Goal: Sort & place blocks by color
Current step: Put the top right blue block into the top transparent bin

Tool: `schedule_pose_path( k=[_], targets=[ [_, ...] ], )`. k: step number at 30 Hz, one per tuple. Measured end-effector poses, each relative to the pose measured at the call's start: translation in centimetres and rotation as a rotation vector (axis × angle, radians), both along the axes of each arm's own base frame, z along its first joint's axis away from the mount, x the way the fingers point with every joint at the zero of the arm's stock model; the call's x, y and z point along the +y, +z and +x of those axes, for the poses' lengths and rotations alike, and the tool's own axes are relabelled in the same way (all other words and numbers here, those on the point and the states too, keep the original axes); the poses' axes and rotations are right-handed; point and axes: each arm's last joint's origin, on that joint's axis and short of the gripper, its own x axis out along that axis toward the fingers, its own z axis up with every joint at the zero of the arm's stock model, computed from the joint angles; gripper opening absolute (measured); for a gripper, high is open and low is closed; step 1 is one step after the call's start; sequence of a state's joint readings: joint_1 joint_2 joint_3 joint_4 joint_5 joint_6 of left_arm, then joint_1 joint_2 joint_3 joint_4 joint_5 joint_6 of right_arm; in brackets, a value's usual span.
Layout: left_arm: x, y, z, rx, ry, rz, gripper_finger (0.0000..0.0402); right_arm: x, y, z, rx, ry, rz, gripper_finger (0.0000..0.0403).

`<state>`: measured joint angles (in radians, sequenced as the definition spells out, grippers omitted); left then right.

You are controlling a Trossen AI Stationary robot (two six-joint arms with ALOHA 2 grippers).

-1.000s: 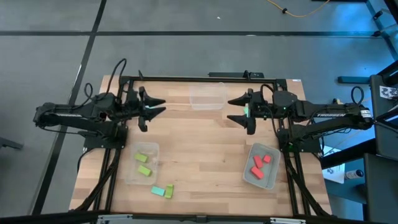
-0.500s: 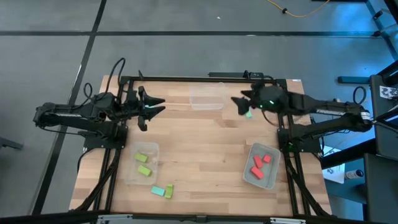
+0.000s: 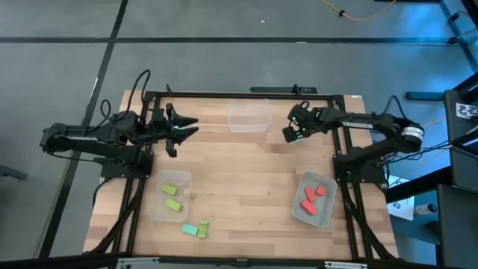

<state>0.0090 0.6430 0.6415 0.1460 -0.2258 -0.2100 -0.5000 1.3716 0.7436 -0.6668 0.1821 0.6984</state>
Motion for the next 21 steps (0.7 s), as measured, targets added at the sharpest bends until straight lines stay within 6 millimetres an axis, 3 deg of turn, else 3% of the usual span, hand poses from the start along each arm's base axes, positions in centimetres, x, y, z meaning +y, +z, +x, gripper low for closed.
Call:
schedule_pose_path(
  k=[6,21],
  targets=[
    [0.1,0.0,0.0,0.000,0.025,-0.004,0.0147,-1.0,-2.9,-0.2,-0.008,-0.039,-0.005,0.0347],
    [0.1,0.0,0.0,-0.001,0.052,-0.008,0.0147,-1.3,-5.0,0.4,0.046,-0.036,0.025,0.0342]
  ],
)
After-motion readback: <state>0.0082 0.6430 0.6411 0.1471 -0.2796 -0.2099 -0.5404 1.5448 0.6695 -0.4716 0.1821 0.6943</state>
